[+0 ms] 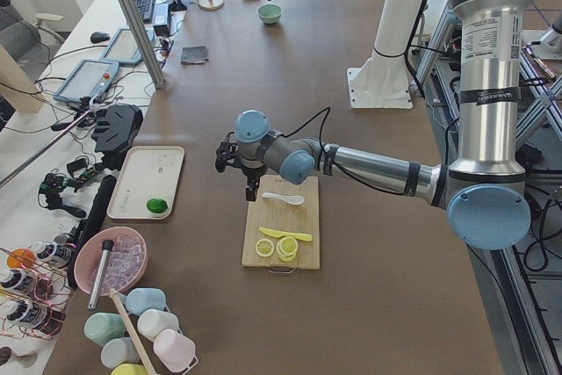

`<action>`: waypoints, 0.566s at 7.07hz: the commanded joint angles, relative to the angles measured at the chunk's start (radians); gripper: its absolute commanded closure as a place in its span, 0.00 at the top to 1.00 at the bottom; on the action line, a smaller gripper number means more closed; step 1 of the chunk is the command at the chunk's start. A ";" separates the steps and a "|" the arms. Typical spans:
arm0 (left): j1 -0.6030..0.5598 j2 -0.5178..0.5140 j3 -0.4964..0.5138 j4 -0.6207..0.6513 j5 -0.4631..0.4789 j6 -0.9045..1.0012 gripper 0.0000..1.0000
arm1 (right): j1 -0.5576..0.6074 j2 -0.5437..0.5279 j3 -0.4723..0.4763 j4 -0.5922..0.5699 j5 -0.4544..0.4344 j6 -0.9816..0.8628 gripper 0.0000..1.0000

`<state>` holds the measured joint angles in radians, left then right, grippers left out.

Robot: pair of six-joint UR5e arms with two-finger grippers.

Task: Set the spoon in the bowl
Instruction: 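Grasp the rim of the pale green bowl with the right gripper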

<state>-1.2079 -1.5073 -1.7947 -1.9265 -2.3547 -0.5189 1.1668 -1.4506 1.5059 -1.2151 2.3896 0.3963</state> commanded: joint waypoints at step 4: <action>-0.001 0.016 -0.022 -0.003 0.000 -0.001 0.97 | -0.047 0.029 -0.058 0.000 -0.019 0.001 0.48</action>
<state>-1.2087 -1.4916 -1.8146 -1.9295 -2.3546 -0.5200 1.1227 -1.4199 1.4539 -1.2149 2.3753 0.3986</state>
